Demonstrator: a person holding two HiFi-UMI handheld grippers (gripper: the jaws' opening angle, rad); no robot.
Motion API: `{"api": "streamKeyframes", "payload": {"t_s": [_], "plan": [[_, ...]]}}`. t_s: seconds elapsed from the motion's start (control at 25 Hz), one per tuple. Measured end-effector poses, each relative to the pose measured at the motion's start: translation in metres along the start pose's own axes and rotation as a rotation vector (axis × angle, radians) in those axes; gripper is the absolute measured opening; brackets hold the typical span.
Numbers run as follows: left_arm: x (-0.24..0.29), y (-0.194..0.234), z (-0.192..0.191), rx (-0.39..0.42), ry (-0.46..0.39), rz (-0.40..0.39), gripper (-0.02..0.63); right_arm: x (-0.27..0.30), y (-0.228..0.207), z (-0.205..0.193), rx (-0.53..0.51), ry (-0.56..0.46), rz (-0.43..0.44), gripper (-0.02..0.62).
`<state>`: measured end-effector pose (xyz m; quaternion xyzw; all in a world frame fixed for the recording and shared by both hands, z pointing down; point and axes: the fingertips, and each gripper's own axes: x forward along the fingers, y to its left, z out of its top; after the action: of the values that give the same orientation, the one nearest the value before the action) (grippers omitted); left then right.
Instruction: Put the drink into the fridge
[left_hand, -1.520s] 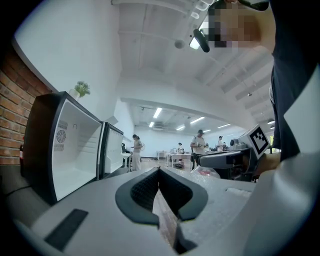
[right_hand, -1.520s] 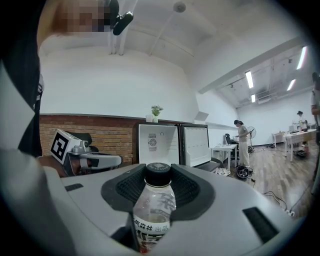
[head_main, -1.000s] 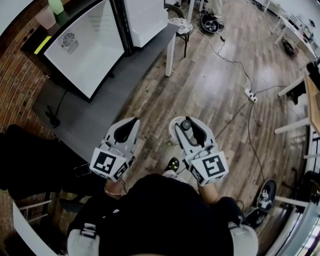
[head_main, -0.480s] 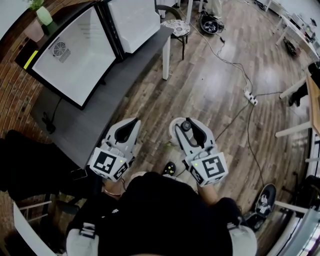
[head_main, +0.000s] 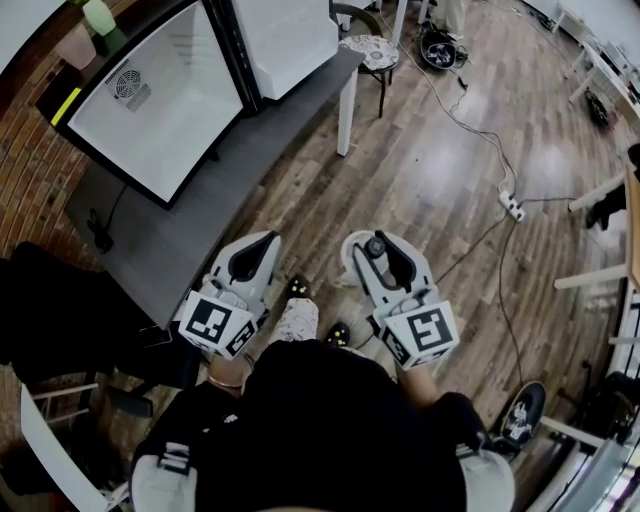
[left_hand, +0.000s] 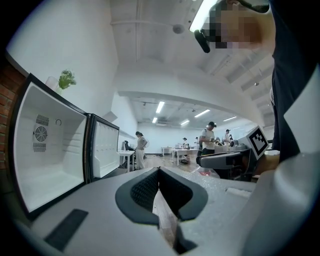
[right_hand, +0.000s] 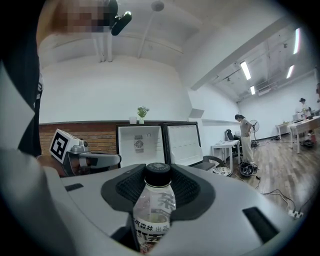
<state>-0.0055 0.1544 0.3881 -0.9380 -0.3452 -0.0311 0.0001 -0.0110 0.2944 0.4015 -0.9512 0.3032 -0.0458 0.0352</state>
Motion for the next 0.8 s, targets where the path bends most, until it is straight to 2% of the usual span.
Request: {"api": "streamKeyframes", "payload": {"t_s": [0.48, 0.8], "plan": [[0.038, 0.058, 0.01, -0.011, -0.039, 0.03, -0.003, 0.06, -0.024, 0.021, -0.032, -0.011, 0.032, 0.15], [0.051, 0.117, 0.006, -0.037, -0.028, 0.102, -0.003, 0.126, -0.034, 0.024, -0.039, 0.019, 0.09, 0.15]]}}
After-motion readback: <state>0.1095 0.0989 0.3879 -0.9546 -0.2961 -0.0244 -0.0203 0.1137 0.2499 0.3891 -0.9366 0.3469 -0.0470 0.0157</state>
